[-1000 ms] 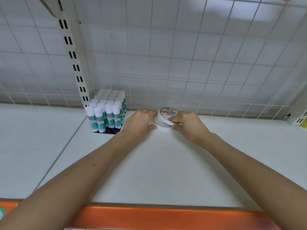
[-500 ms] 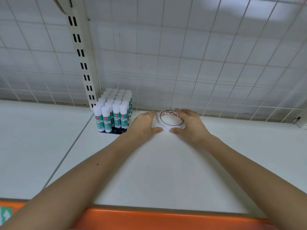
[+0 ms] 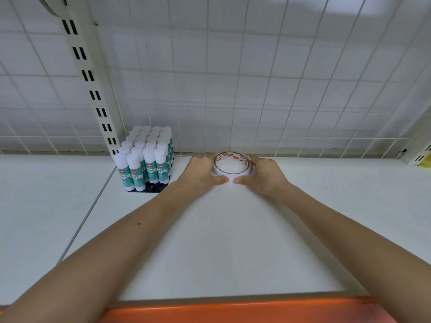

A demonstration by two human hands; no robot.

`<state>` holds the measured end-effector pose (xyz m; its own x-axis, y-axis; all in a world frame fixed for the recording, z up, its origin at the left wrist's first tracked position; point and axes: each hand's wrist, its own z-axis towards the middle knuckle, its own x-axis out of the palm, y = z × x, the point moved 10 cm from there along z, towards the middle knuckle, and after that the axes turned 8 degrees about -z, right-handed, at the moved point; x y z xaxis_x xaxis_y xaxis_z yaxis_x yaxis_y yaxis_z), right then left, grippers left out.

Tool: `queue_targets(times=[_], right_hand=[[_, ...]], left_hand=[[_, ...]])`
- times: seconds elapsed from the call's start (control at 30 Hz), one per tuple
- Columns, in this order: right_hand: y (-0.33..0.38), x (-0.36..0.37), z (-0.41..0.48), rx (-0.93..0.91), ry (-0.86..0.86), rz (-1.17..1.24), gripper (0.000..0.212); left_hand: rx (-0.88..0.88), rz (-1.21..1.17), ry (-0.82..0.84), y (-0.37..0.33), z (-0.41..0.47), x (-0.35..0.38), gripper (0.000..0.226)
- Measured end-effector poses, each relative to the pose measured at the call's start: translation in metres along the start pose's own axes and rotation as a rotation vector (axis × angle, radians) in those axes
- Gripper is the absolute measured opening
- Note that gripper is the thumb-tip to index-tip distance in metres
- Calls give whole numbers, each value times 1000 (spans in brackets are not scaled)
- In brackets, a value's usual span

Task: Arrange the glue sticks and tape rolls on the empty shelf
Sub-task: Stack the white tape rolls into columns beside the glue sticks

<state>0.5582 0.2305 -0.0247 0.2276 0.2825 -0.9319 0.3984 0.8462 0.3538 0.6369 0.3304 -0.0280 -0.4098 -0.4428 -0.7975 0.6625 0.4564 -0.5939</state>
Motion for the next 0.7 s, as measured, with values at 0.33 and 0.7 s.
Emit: queue_targets(times=[0.33,0.7], right_hand=[[-50,-21,-32,98,56,-5,78],[-269,-133,-162,370,-170,-54,64]], left_hand=[[120,148,6,-54,-11,7,81],[352,17,93,-264,-8,151,67]])
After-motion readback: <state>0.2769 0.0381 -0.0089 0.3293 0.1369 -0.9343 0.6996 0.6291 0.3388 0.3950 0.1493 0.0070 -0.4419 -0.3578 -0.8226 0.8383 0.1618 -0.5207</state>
